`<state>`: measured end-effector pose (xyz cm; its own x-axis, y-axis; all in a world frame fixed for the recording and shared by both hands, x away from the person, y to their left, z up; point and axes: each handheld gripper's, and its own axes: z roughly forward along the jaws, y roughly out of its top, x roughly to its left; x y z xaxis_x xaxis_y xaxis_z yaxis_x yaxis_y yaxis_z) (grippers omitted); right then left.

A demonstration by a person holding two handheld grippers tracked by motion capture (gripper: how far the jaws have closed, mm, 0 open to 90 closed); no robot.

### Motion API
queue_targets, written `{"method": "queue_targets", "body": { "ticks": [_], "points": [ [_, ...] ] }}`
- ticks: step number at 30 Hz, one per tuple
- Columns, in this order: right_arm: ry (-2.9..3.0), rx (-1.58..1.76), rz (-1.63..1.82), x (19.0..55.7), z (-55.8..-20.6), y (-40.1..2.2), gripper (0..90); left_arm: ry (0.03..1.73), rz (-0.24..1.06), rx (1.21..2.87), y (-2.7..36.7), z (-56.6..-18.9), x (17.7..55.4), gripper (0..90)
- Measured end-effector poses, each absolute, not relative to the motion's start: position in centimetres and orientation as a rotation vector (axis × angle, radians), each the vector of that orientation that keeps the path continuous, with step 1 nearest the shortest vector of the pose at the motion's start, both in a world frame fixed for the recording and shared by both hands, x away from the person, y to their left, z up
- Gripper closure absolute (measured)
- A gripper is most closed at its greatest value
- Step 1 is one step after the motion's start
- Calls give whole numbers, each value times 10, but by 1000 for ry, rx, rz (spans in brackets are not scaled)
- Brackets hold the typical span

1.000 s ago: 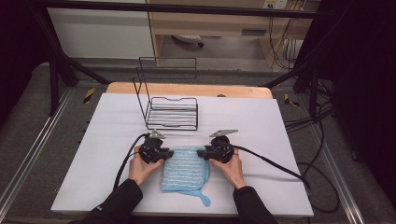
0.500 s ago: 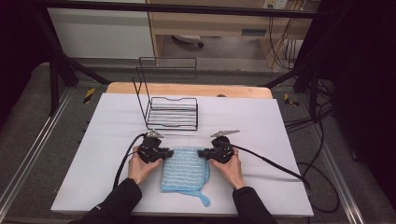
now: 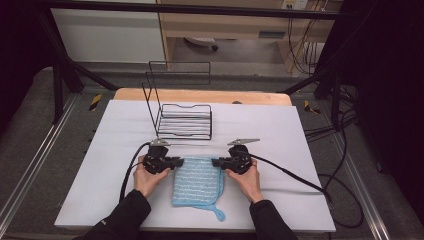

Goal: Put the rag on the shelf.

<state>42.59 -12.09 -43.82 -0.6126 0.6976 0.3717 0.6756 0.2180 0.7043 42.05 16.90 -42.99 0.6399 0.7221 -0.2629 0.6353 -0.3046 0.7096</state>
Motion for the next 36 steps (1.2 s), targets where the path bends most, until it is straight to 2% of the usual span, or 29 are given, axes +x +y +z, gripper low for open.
{"method": "queue_targets", "body": {
  "ticks": [36],
  "points": [
    [2271, 1150, 1559, 401, -377, -133, 801, 926, 289, 1884, 171, -377, 391, 805]
  ]
}}
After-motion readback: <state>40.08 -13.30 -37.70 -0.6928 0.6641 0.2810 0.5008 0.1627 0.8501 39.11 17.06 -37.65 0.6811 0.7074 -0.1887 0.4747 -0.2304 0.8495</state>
